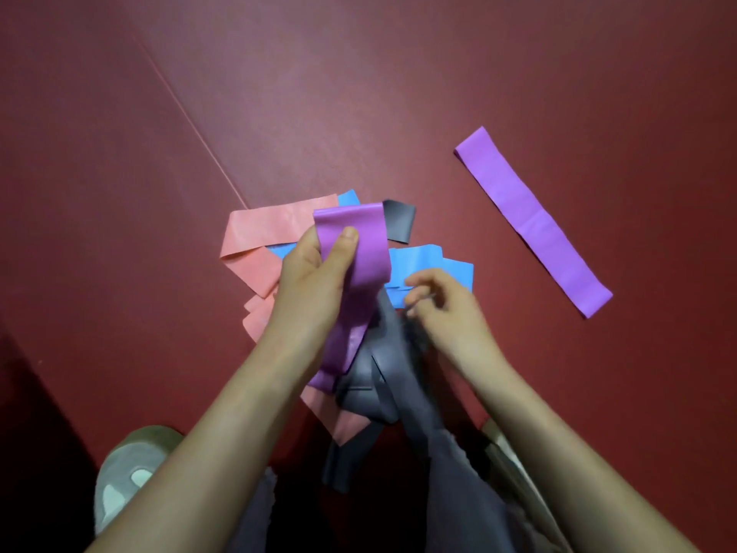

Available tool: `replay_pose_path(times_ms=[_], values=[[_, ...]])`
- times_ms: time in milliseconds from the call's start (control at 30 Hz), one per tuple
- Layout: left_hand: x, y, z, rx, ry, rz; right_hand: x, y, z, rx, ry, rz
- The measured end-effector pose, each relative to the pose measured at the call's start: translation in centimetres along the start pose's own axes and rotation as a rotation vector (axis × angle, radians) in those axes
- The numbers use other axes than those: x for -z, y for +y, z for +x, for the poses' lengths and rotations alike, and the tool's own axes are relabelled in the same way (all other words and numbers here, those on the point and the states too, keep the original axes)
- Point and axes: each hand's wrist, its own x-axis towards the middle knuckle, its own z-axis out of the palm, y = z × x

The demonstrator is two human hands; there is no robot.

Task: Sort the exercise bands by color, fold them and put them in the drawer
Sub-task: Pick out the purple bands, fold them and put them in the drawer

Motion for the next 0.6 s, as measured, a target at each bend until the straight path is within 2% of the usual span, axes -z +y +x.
replay_pose_path(times_ms=[100, 233, 333, 467, 600], values=[[-0.4, -0.1, -0.1, 0.036, 0.008, 0.011, 4.8, 0.1, 3.6, 0.129, 0.308, -0.125], [-0.9, -0.4, -0.3, 0.038, -0.015, 0.025, 10.3, 1.8, 8.5, 0.099, 0.500, -0.382], [-1.4, -0.7, -0.4, 0.039, -0.021, 0.026, 12.4, 2.5, 10.3, 0.018, 0.508, -0.468], [-2.4, -0.4, -1.0, 0.049, -0.031, 0.031, 12.3, 2.9, 11.5, -0.085, 0.425, -0.596], [-4.1, -0.1, -1.4, 0.090, -0.067, -0.054, 11.5, 2.7, 11.8, -0.156, 0.464, -0.657]])
